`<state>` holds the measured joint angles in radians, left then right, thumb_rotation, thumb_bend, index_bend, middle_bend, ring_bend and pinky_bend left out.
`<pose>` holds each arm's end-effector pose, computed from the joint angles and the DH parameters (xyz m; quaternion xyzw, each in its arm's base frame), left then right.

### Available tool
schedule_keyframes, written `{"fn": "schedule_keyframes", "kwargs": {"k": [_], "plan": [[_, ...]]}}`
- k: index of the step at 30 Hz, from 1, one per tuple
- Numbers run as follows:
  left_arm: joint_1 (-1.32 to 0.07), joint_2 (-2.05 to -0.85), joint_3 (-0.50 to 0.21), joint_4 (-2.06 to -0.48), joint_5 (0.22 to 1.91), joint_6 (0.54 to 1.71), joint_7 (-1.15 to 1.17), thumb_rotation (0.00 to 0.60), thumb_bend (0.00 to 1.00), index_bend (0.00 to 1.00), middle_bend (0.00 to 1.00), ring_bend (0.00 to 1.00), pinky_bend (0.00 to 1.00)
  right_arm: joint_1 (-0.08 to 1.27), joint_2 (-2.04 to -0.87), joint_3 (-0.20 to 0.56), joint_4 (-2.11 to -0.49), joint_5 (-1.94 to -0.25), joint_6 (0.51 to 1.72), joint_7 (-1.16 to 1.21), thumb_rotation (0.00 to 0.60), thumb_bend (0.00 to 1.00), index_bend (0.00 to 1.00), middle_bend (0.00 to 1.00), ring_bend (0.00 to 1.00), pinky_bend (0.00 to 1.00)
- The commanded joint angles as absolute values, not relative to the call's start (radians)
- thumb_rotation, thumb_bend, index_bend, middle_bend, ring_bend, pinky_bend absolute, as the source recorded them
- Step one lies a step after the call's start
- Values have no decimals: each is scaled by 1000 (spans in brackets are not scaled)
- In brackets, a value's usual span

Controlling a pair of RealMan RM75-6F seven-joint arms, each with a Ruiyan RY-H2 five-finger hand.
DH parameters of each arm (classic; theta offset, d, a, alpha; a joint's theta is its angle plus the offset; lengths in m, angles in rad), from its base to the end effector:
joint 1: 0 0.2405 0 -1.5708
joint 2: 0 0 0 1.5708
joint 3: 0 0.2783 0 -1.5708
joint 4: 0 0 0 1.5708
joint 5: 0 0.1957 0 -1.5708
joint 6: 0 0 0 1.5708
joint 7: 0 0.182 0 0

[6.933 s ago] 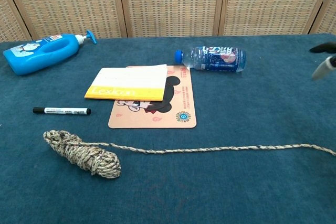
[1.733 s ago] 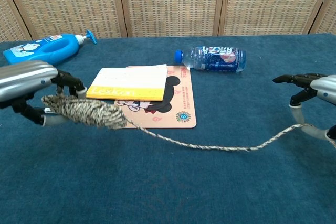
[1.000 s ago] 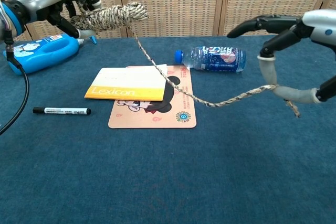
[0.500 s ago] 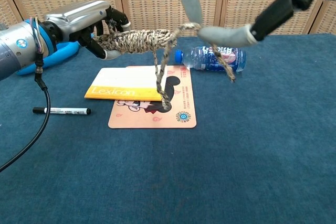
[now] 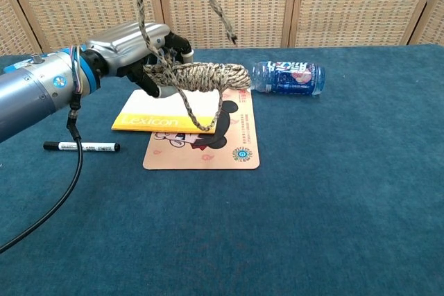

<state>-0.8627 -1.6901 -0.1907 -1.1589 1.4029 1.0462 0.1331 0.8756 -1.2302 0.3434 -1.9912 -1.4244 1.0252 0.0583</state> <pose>-0.1004 0.4253 -0.0259 -0.7568 -0.2496 -0.4582 0.3937 0.0290 -0.3356 0.1064 0.7166 -0.3185 0.6006 0.1559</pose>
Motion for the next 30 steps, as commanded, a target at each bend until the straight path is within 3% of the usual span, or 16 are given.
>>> {"fn": "schedule_keyframes", "kwargs": {"k": [1, 30], "plan": [[-873, -1716, -175, -1116, 1440, 1058, 83, 600, 532, 658, 488, 406, 487, 905, -1253, 387, -1959, -1349, 1008, 64, 600, 490, 728, 101, 0, 0], [-969, -1862, -113, -907, 1590, 1084, 30, 600, 551, 680, 516, 430, 500, 998, -1262, 561, -1870, -957, 973, 130, 600, 490, 737, 106, 0, 0]]}}
